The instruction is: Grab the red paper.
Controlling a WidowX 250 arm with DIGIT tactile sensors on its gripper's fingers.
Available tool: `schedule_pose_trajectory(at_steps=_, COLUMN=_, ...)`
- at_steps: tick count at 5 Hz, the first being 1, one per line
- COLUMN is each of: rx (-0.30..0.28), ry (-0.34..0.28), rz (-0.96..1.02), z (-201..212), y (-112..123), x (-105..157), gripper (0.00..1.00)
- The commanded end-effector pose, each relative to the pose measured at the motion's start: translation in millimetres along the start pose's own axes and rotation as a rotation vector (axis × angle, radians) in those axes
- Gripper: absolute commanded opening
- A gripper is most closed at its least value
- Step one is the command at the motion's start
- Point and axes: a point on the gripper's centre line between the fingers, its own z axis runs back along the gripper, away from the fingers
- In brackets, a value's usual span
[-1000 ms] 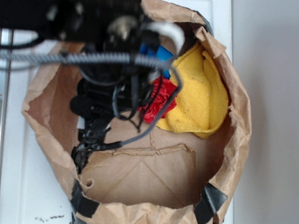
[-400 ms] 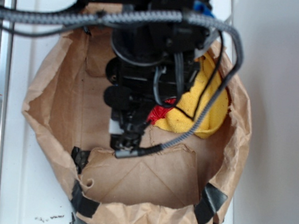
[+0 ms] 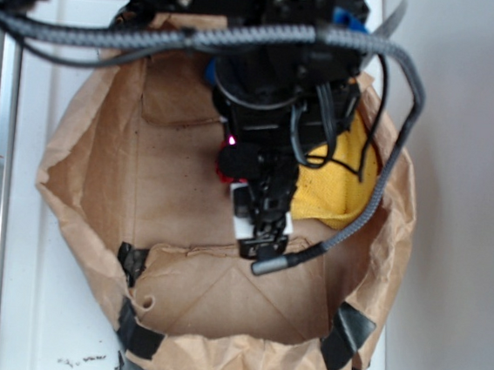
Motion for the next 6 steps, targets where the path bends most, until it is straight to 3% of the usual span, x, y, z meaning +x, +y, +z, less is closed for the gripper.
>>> schedule_pose_trajectory(at_steps=1, rx=0.106, ry=-0.111, rz=-0.035, z=-25.4, y=9.2, x=8.7, gripper=1.0)
schedule_pose_trajectory(at_steps=3, rx=0.185, ry=-0.138, rz=-0.082, z=-61.3, y=23.9, x=-7.2, gripper=1.0)
schedule_pose_trajectory(at_steps=6, rx=0.193, ry=-0.103, rz=0.002, z=-65.5, y=9.7, x=19.4, gripper=1.0)
